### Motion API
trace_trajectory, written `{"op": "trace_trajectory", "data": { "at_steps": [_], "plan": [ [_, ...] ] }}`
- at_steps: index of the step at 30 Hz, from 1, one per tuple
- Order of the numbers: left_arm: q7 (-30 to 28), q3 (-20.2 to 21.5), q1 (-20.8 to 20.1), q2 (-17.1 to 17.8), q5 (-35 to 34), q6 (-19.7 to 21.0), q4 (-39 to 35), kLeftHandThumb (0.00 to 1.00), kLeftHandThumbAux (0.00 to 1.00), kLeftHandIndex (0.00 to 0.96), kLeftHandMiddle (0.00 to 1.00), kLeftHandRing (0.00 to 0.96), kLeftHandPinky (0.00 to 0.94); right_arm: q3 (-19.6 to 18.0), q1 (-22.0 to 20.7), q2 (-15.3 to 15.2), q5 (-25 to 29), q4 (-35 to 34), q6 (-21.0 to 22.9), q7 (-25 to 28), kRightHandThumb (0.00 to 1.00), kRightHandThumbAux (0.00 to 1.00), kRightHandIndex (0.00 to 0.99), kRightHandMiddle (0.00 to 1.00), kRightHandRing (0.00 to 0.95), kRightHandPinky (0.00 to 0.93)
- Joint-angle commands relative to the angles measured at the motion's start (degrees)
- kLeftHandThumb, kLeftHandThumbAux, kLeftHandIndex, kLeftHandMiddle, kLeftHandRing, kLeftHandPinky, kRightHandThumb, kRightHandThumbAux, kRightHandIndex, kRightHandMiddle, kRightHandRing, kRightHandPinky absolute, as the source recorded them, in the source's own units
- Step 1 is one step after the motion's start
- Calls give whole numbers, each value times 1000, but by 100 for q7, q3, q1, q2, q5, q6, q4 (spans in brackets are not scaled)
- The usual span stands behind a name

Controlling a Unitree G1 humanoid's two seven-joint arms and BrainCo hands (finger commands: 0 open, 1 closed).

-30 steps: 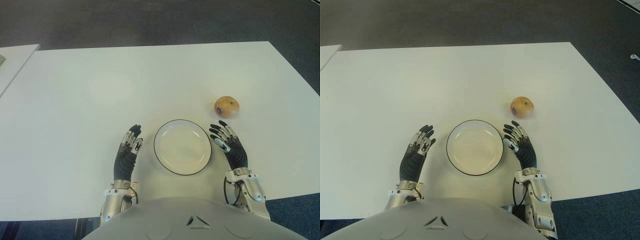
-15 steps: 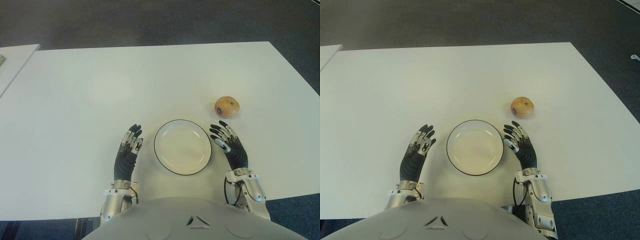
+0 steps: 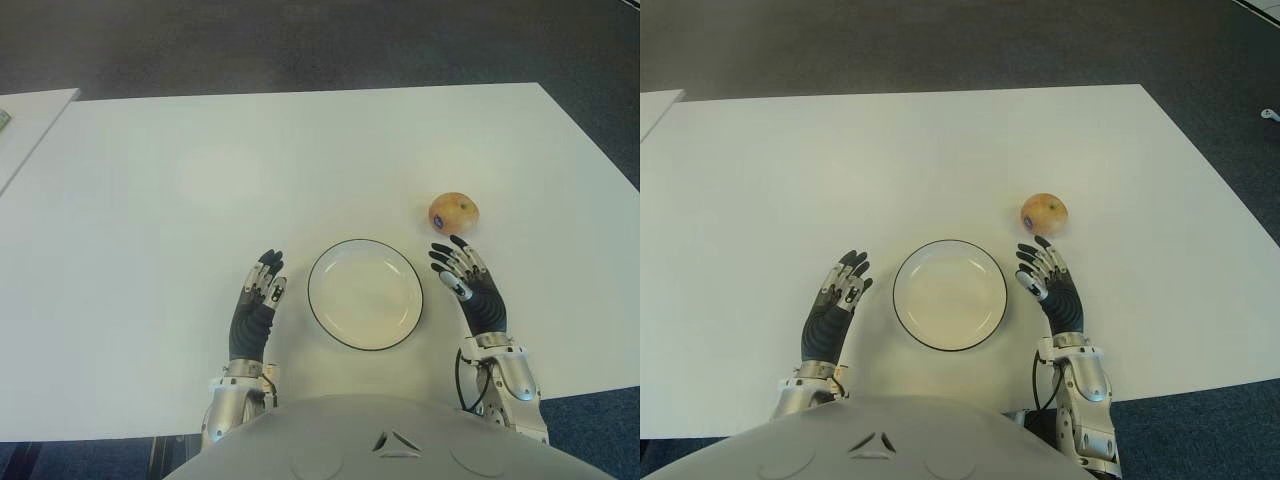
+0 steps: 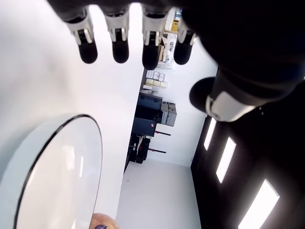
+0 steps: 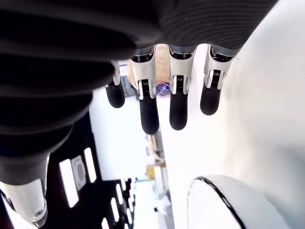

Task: Put the apples into the plate.

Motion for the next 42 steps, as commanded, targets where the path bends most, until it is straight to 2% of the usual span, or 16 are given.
{"op": "trace_trajectory", "data": {
  "at_steps": [1,5,7,10,14,16,17,19,25,28,31,37,39,42],
  "plan": [
    [-16,-64,-62,-161,-18,62,71,239,534,119,117,92,113,-124,-170,-24,-295,-158,-108,-271,300,615,116,256,218,215],
    [-19,-48,-68,-146,-4,62,70,230,541,110,116,93,125,-144,-259,-81,-557,-419,-129,-433,371,629,124,256,223,234],
    [-42,-34,-74,-135,-36,69,70,228,545,103,114,95,130,-135,-281,-246,-869,-639,-220,-437,429,630,129,244,224,232],
    [-52,-17,-97,-137,-58,66,93,227,546,97,110,93,129,-130,-314,-387,-1101,-700,-315,-407,460,624,132,228,219,220],
    [-47,7,-144,-163,-82,42,138,232,549,101,112,97,135,-191,-393,-911,-1730,-785,-449,-289,455,608,129,212,215,238],
    [-43,12,-166,-177,-87,29,161,236,550,105,115,100,134,-229,-447,-1152,-2240,-1050,-521,-319,439,599,126,208,213,242],
    [-45,13,-170,-180,-95,29,163,237,546,108,115,96,121,-298,-491,-1310,-2524,-1195,-628,-345,459,561,134,205,200,211],
    [-48,19,-194,-183,-102,33,184,238,538,109,112,90,108,-403,-587,-1624,-3057,-1372,-804,-377,430,551,126,192,179,176],
    [-26,27,-243,-189,-85,60,224,243,527,107,106,84,108,-424,-900,-2238,-4219,-1097,-1169,-612,397,503,118,154,142,148],
    [-22,25,-274,-193,-41,-4,276,245,532,117,112,88,110,-337,-1270,-2656,-4970,-810,-1200,-736,398,478,116,134,124,136],
    [-16,15,-290,-196,-6,-35,298,246,536,127,119,92,109,-222,-1534,-2896,-5532,-643,-1149,-801,415,458,119,119,107,121],
    [2,-19,-288,-222,34,-31,292,243,528,138,119,86,95,76,-2008,-3106,-5996,-113,-1128,-994,458,427,115,105,79,80],
    [10,-30,-289,-232,52,-44,292,243,523,138,119,86,98,244,-2295,-3141,-6100,365,-1094,-1111,466,423,111,102,75,81],
    [11,-39,-284,-244,67,-67,286,245,518,138,117,86,100,335,-2538,-3157,-5918,809,-1056,-1099,473,416,105,96,65,71]
  ]
}}
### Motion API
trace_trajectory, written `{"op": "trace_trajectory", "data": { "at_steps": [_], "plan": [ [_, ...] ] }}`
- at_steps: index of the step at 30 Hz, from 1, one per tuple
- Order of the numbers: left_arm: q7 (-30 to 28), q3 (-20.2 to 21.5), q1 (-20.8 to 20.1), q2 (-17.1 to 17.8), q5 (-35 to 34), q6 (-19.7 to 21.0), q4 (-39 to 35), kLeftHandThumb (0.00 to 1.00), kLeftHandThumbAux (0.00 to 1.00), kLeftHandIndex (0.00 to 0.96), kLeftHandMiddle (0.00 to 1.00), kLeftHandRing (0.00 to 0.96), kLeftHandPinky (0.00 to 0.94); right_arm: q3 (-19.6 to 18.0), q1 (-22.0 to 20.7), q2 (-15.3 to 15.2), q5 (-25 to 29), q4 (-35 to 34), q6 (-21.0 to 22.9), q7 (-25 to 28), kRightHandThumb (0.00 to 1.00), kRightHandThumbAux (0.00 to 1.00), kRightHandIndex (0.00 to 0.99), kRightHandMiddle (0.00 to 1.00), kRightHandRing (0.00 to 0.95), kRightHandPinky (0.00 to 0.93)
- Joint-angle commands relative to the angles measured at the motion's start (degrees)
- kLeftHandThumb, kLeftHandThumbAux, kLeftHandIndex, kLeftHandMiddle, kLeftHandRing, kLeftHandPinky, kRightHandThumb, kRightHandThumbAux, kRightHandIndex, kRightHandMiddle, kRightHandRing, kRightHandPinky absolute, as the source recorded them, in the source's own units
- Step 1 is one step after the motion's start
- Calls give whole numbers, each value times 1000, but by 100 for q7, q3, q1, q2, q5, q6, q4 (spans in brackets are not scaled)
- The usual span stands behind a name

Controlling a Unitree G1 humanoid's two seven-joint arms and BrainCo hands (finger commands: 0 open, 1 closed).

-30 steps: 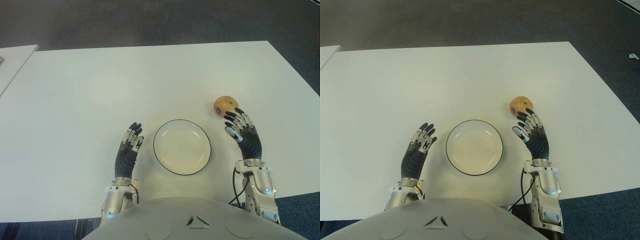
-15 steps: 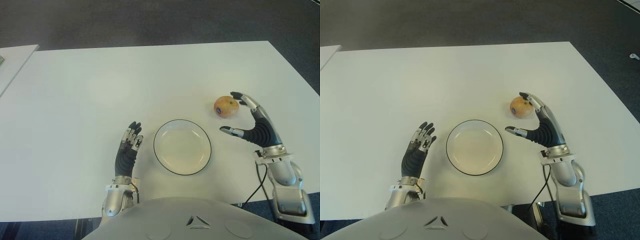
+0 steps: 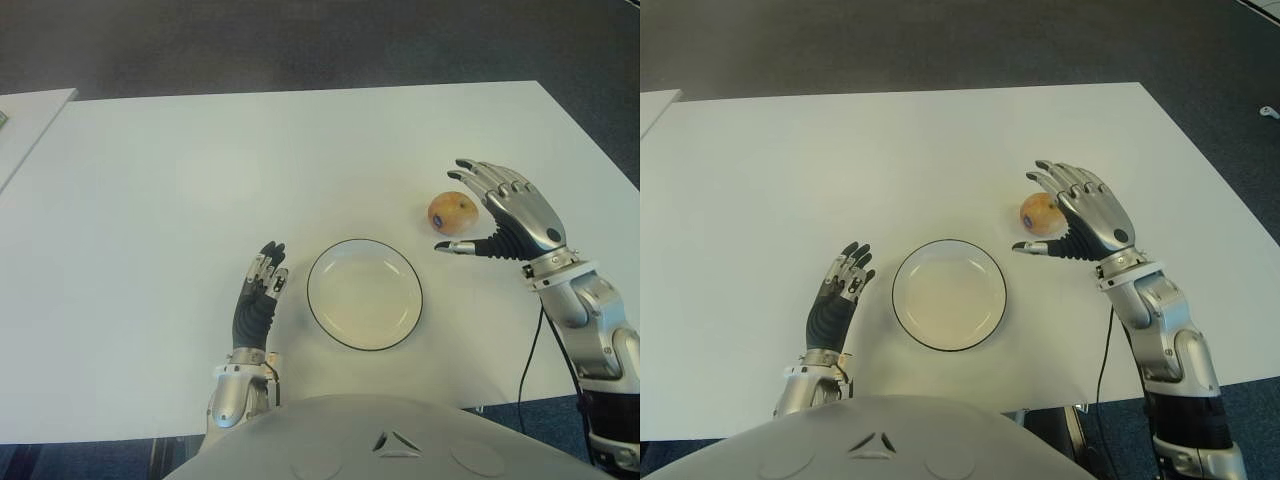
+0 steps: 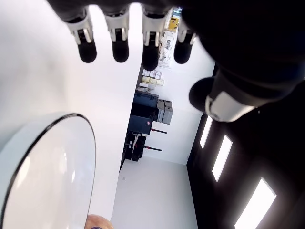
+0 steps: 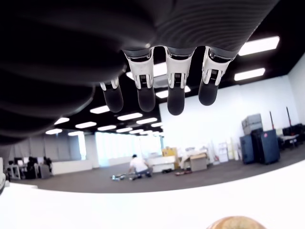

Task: Put the apples into the plate.

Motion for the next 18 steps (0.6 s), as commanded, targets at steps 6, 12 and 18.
{"op": "trace_trajectory", "data": {
  "at_steps": [6,12,18],
  "plan": [
    [13,-116,70,-151,77,-35,-1,247,513,137,116,82,100,318,-766,-126,383,1585,146,70,466,406,83,75,40,45],
    [-13,-118,133,-96,75,-8,-59,242,513,129,118,89,117,599,-1308,12,350,2412,436,-39,448,401,65,69,27,30],
    [-12,-119,149,-66,95,30,-61,229,510,108,114,91,115,880,-1600,32,320,2961,499,-310,424,407,52,67,23,26]
  ]
}}
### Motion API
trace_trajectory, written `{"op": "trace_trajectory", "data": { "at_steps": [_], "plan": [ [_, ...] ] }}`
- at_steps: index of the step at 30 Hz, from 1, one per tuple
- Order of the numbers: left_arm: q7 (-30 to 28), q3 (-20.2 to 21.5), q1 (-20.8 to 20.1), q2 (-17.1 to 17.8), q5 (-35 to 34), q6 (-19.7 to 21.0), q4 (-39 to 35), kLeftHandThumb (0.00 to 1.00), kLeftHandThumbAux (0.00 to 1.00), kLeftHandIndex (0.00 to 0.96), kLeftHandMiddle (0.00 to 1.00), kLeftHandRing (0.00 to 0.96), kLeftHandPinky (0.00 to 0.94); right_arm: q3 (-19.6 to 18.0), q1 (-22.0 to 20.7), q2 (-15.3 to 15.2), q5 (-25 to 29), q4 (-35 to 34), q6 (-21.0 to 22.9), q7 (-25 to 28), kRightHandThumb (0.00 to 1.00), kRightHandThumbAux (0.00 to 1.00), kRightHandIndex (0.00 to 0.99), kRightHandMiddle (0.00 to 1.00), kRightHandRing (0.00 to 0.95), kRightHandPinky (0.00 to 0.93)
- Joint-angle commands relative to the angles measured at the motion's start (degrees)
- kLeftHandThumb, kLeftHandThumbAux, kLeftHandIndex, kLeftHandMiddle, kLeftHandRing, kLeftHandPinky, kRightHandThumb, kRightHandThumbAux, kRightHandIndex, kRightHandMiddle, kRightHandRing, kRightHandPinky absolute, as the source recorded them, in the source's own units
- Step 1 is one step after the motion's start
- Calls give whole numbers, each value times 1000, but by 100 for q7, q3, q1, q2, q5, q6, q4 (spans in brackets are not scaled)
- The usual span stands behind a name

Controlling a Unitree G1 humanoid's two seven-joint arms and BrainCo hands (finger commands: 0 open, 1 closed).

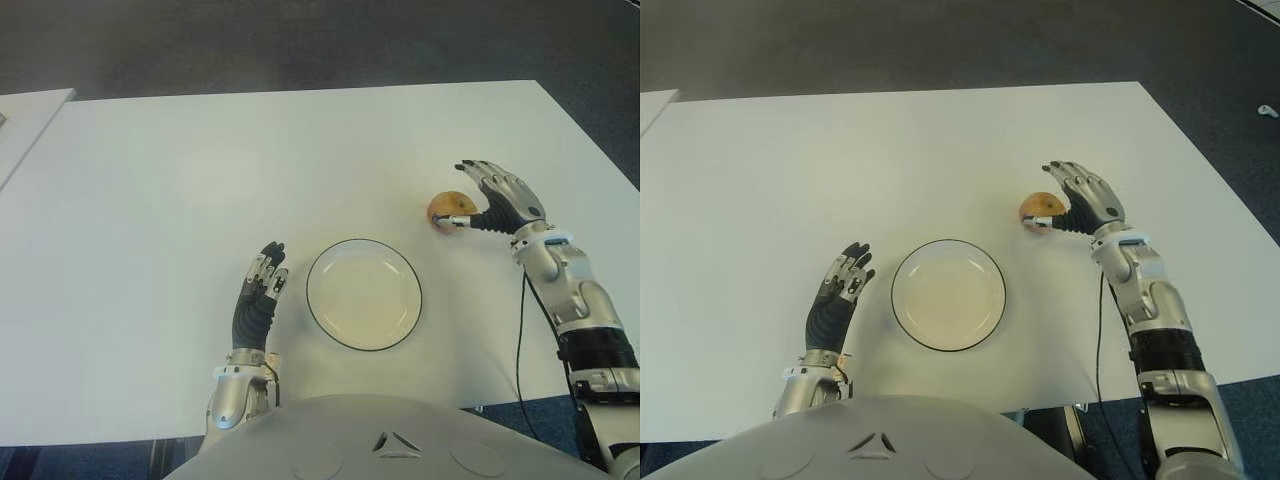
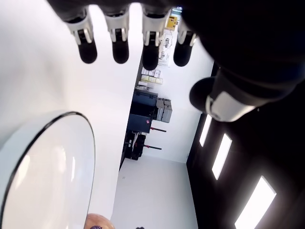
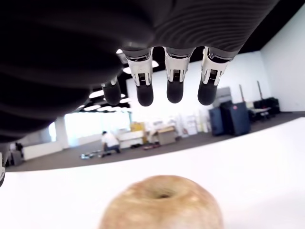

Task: Put the apples into the plate.

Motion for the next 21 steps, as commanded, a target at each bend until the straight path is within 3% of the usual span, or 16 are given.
{"op": "trace_trajectory", "data": {
  "at_steps": [1,13,21],
  "plan": [
    [-10,-105,102,-83,88,74,-34,228,512,107,112,89,113,285,-263,65,-10,513,68,-218,417,412,48,66,24,27],
    [-14,-104,133,-117,50,78,-55,237,515,123,116,87,104,704,-649,12,-27,1311,101,-623,371,438,32,79,50,68],
    [6,-99,131,-130,65,88,-58,240,520,124,116,90,118,805,-850,-1,139,1847,70,-752,325,454,27,60,39,47]
  ]
}}
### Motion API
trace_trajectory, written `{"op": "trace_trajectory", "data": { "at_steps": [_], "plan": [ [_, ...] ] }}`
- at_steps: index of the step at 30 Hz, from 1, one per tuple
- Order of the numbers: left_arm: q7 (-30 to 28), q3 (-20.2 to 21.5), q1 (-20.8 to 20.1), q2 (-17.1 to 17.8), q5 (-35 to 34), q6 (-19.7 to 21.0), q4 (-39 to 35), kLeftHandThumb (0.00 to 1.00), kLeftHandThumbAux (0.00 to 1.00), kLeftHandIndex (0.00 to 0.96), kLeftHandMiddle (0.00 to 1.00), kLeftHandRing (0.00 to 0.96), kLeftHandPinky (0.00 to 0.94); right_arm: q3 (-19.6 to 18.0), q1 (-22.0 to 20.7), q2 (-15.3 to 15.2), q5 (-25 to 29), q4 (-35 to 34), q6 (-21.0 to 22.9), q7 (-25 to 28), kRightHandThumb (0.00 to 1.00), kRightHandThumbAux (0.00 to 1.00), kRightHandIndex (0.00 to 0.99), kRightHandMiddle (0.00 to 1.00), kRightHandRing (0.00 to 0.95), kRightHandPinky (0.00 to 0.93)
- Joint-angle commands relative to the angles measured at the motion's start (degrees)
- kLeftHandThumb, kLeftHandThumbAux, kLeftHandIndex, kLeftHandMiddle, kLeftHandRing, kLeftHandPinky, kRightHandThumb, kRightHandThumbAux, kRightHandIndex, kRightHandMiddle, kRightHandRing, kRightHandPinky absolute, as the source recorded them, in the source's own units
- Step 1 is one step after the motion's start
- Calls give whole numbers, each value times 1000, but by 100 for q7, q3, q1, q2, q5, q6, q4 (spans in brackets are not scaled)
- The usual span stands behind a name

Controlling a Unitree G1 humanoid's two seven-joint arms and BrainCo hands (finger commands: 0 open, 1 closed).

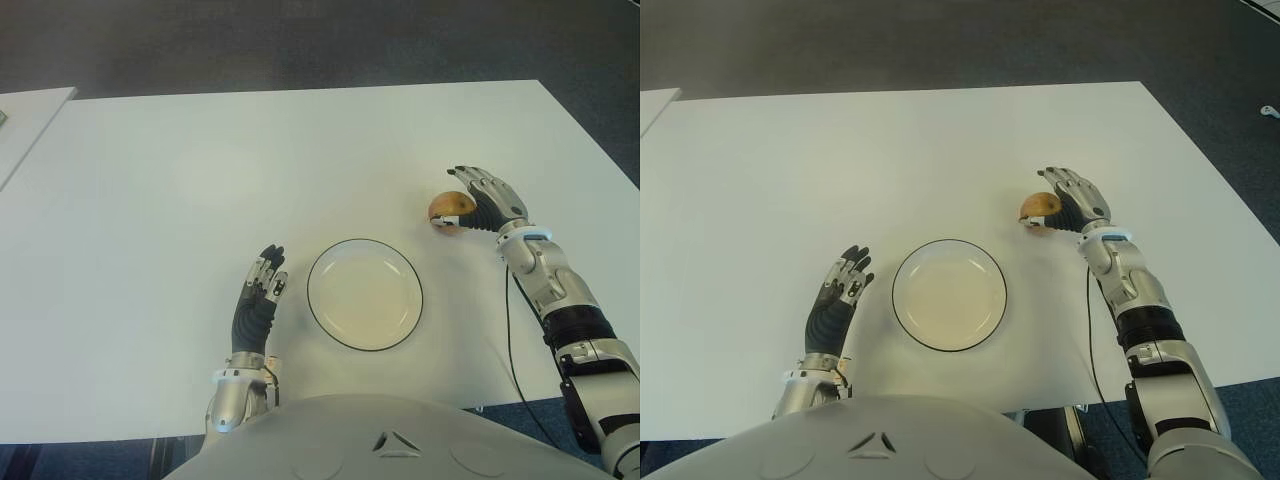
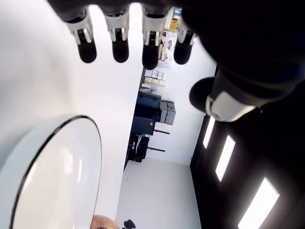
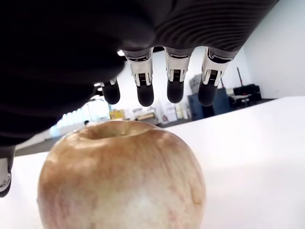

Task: Put the apples into the plate.

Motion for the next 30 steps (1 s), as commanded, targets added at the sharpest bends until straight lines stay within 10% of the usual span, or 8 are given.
{"op": "trace_trajectory", "data": {
  "at_steps": [1,30],
  "plan": [
    [6,-90,39,-137,17,88,-52,242,519,126,116,91,116,99,-162,-18,128,363,6,-96,319,458,27,59,39,44],
    [-29,-89,34,-132,-7,38,-29,242,532,109,115,92,119,705,-361,58,138,1064,140,-509,309,450,44,79,56,78]
  ]
}}
